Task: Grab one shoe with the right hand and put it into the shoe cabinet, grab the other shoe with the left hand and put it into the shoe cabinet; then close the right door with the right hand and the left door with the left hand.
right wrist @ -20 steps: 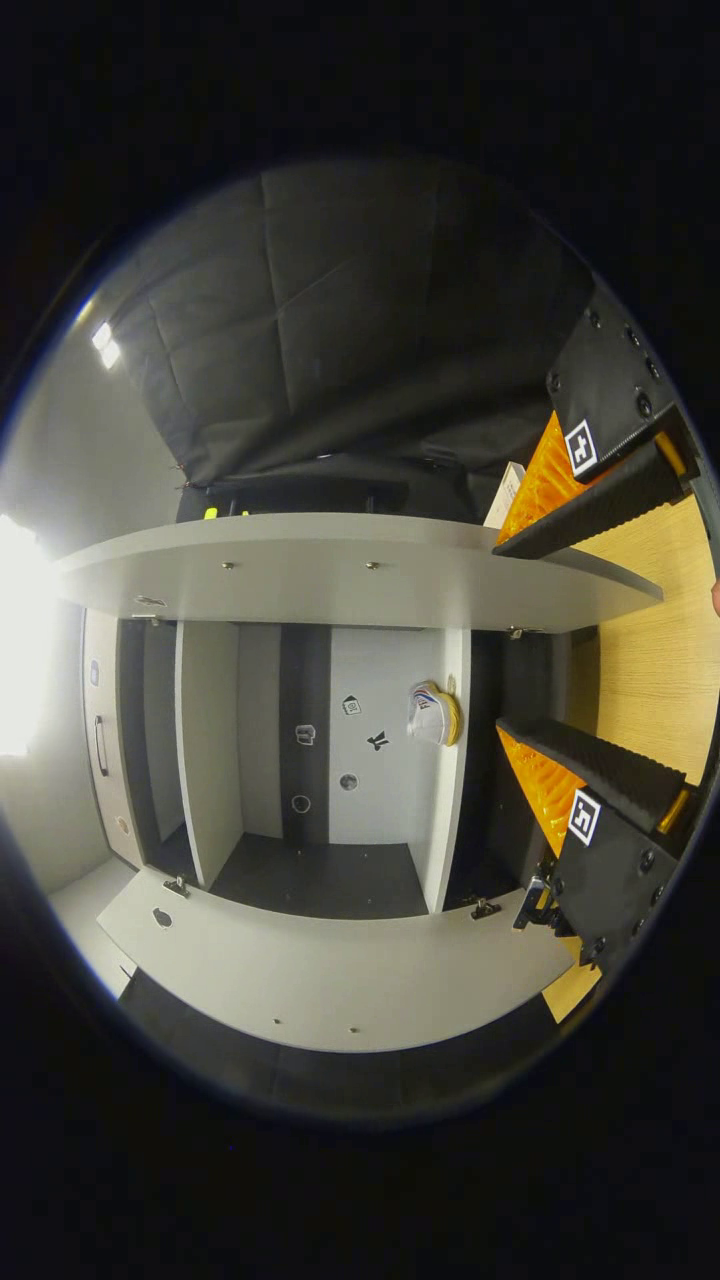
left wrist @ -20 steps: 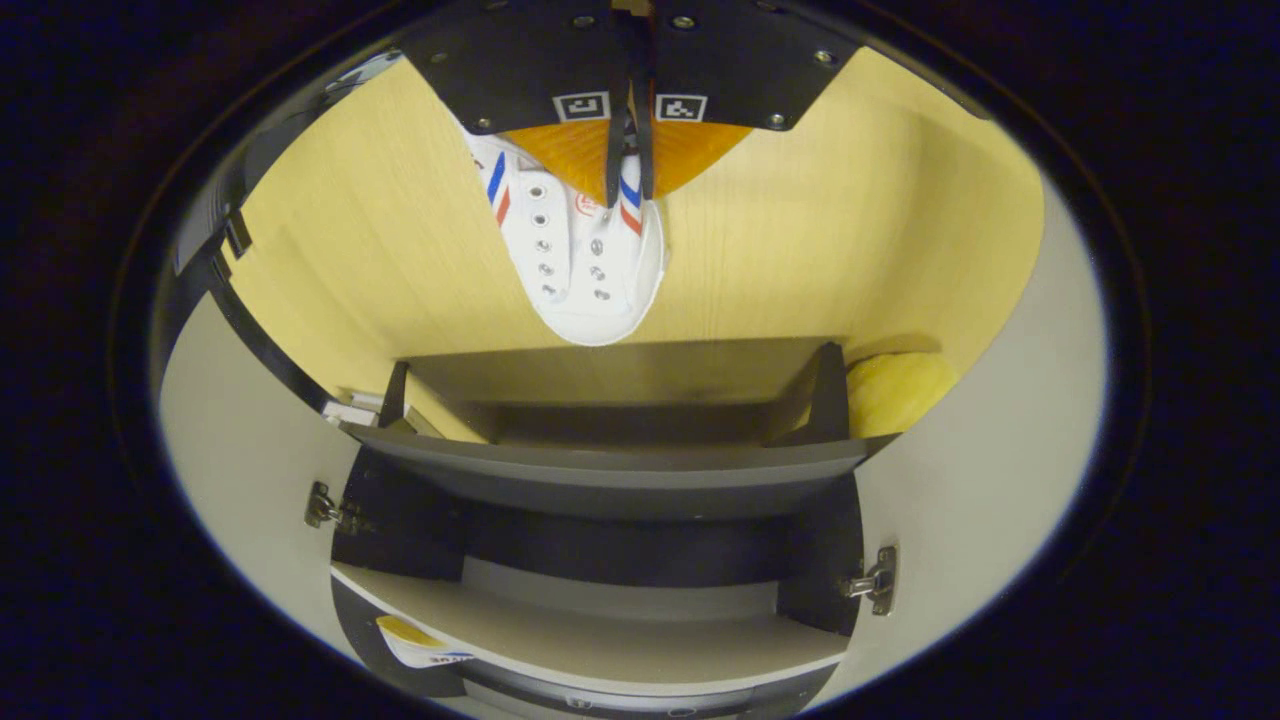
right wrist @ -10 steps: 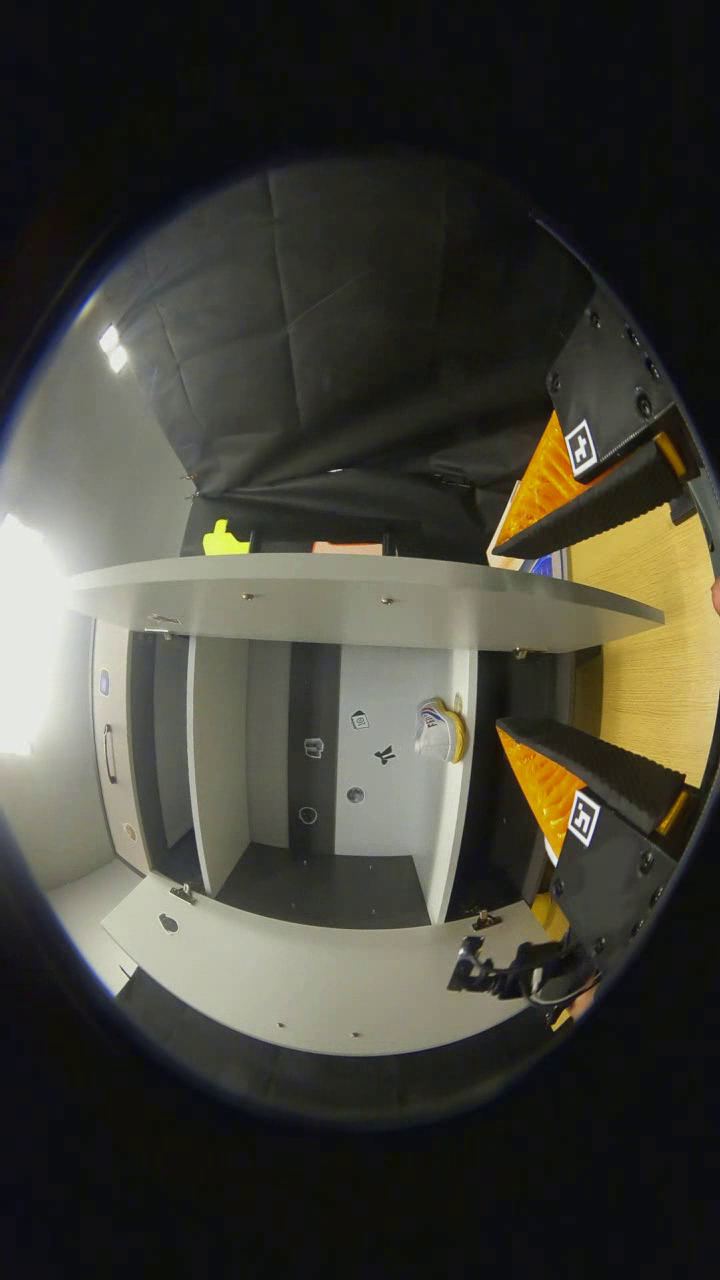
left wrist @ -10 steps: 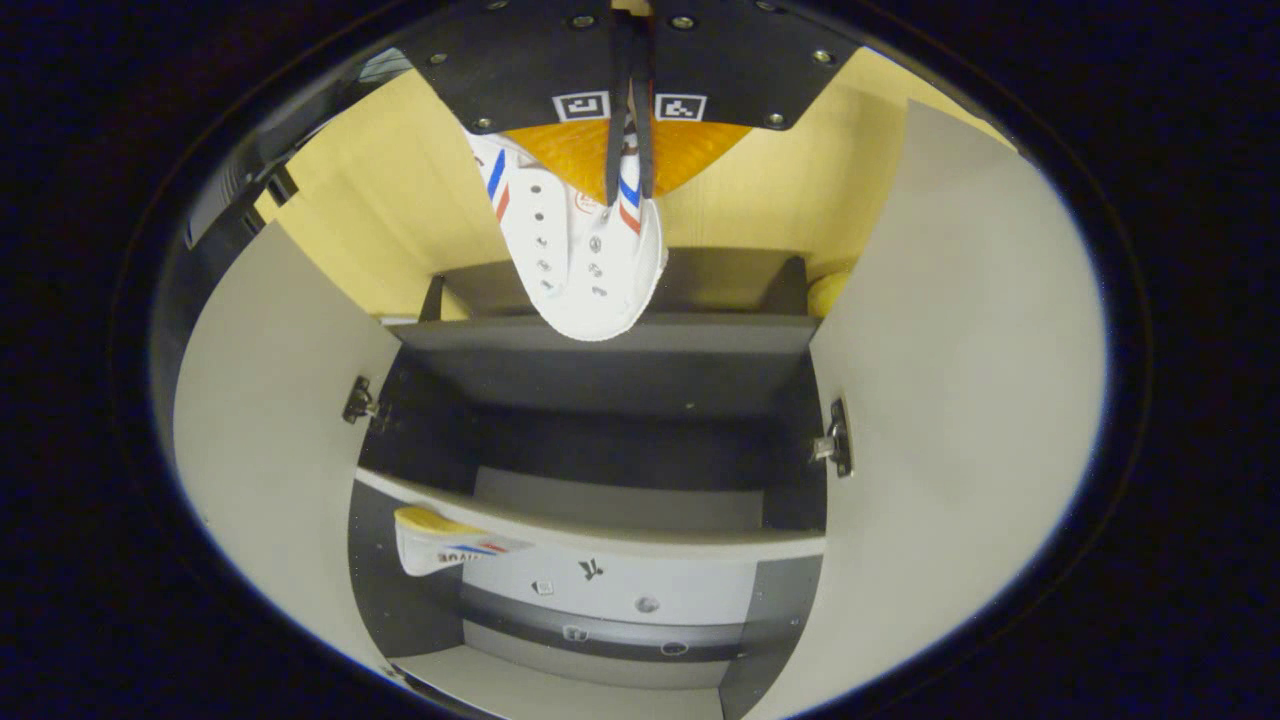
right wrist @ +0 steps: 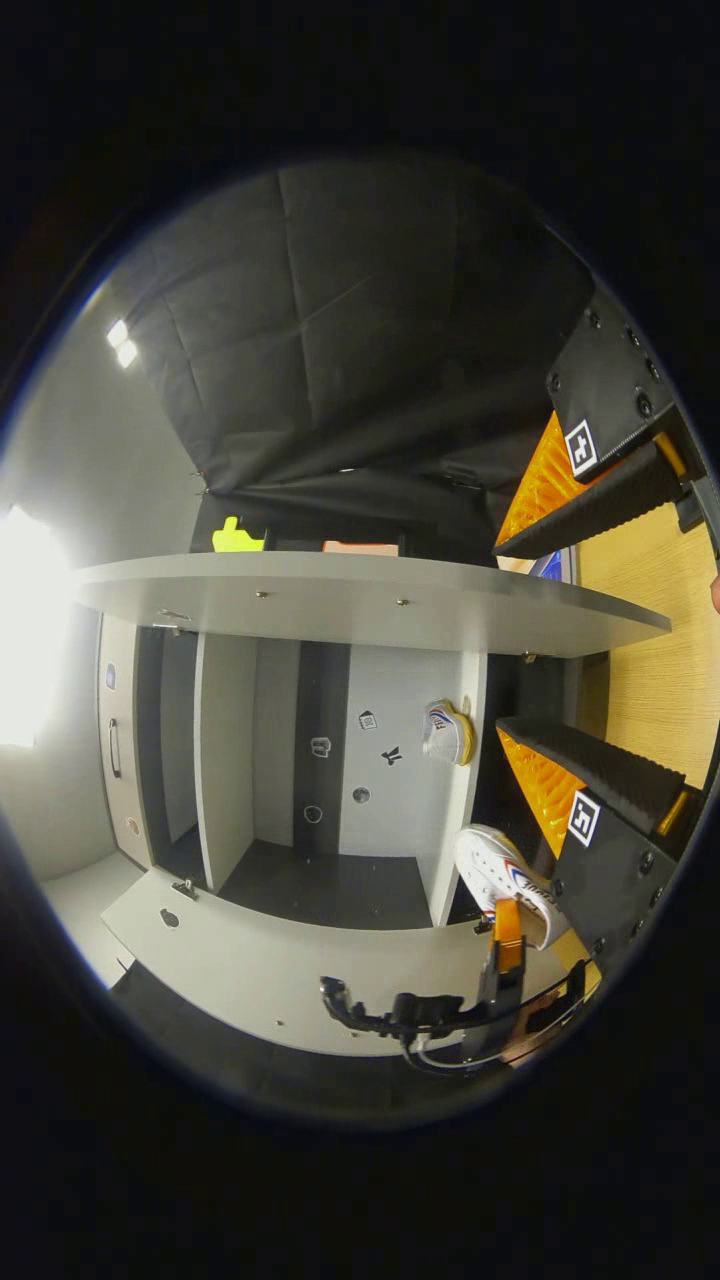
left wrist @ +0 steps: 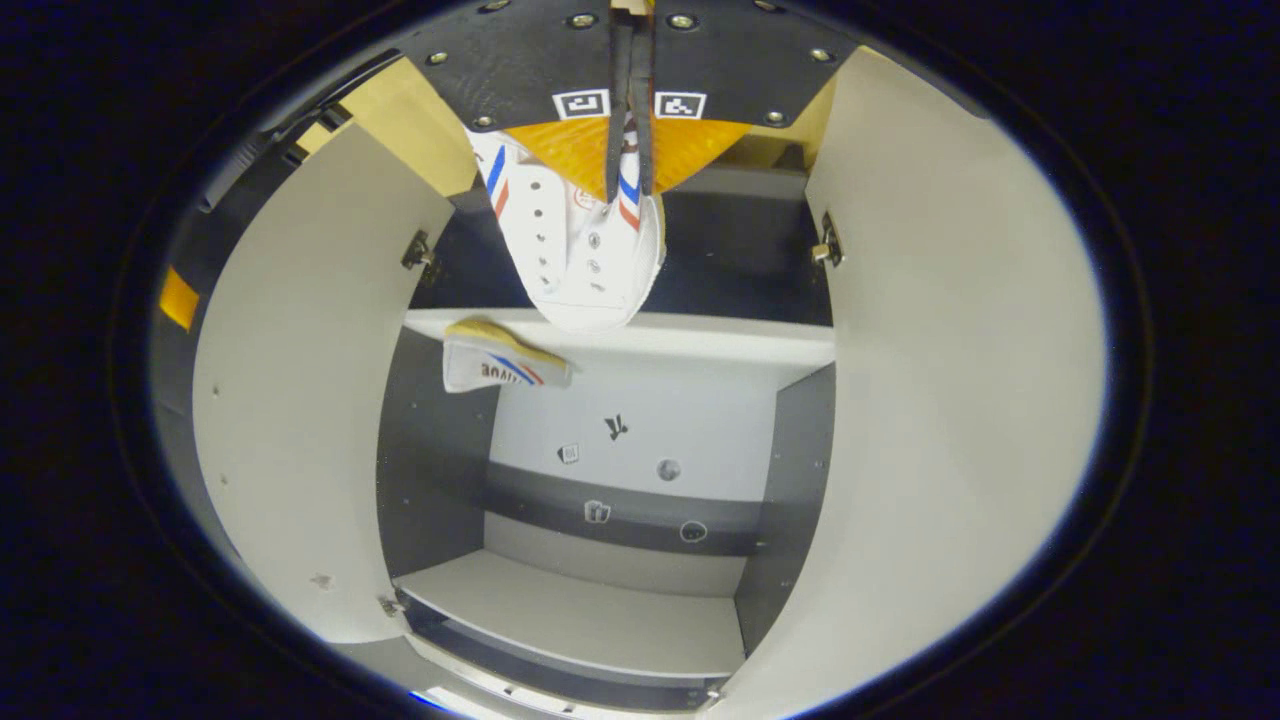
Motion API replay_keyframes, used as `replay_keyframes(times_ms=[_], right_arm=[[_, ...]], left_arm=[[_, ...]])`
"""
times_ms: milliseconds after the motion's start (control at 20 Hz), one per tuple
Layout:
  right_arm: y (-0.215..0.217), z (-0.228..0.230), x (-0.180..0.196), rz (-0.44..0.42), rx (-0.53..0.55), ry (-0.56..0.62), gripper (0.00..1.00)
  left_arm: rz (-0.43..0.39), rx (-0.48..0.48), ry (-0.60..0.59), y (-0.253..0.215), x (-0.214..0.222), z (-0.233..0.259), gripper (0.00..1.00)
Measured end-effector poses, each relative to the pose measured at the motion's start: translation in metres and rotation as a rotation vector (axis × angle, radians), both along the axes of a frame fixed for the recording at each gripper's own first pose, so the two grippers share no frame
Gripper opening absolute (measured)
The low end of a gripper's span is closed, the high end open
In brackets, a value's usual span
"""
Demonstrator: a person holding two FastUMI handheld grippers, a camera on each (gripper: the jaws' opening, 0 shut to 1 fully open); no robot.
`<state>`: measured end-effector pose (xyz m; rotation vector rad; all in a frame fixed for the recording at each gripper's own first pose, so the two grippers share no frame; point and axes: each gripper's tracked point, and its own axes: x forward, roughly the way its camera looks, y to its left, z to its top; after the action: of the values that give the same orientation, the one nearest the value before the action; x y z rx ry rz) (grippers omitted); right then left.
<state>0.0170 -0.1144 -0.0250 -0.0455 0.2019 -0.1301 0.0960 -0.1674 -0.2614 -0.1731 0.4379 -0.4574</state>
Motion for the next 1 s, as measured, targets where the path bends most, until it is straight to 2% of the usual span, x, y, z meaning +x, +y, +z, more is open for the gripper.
replay_keyframes(times_ms=[150,200,250,300,350,400,450,500,550,600,700,750,800,850,1000], right_arm=[[-0.003,0.000,0.000,0.003,-0.008,-0.002,0.98],[-0.005,-0.002,0.000,0.002,-0.011,-0.001,0.98],[-0.007,-0.002,0.000,0.003,-0.014,-0.002,0.94],[-0.009,-0.003,0.000,0.004,-0.016,-0.002,0.98],[-0.012,-0.004,0.000,0.002,-0.018,-0.002,0.94],[-0.016,-0.006,-0.001,-0.001,-0.019,-0.003,0.98],[-0.020,-0.005,-0.002,-0.007,-0.019,-0.008,0.98],[-0.025,-0.003,0.000,-0.015,-0.021,-0.017,0.98],[-0.029,-0.001,0.000,-0.022,-0.020,-0.030,0.98],[-0.033,0.001,0.000,-0.026,-0.019,-0.042,0.94],[-0.041,0.008,-0.002,-0.038,-0.028,-0.073,0.94],[-0.047,0.014,-0.002,-0.046,-0.040,-0.096,0.98],[-0.052,0.020,-0.002,-0.055,-0.053,-0.119,0.94],[-0.057,0.025,-0.001,-0.066,-0.068,-0.137,0.98],[-0.069,0.028,0.006,-0.081,-0.104,-0.155,0.98]], left_arm=[[0.018,-0.016,-0.028,0.000,-0.001,-0.002,0.01],[0.026,-0.019,-0.039,0.001,0.000,-0.001,0.07],[0.033,-0.019,-0.047,0.002,0.000,0.002,0.07],[0.039,-0.019,-0.056,0.002,-0.002,0.003,0.01],[0.046,-0.016,-0.062,0.002,-0.003,0.004,0.01],[0.055,-0.016,-0.066,0.002,-0.003,0.004,0.03],[0.063,-0.018,-0.072,0.003,-0.003,0.005,0.00],[0.071,-0.017,-0.075,0.003,-0.004,0.004,0.07],[0.077,-0.010,-0.077,0.003,-0.005,0.004,0.01],[0.082,-0.002,-0.078,0.001,-0.004,0.003,0.01],[0.094,0.003,-0.074,0.000,-0.003,0.002,0.01],[0.100,0.008,-0.060,0.001,-0.003,-0.001,0.01],[0.102,0.018,-0.041,-0.001,-0.003,-0.001,0.01],[0.103,0.029,-0.020,0.000,-0.003,-0.003,0.01],[0.109,0.056,0.050,0.001,-0.001,0.001,0.01]])
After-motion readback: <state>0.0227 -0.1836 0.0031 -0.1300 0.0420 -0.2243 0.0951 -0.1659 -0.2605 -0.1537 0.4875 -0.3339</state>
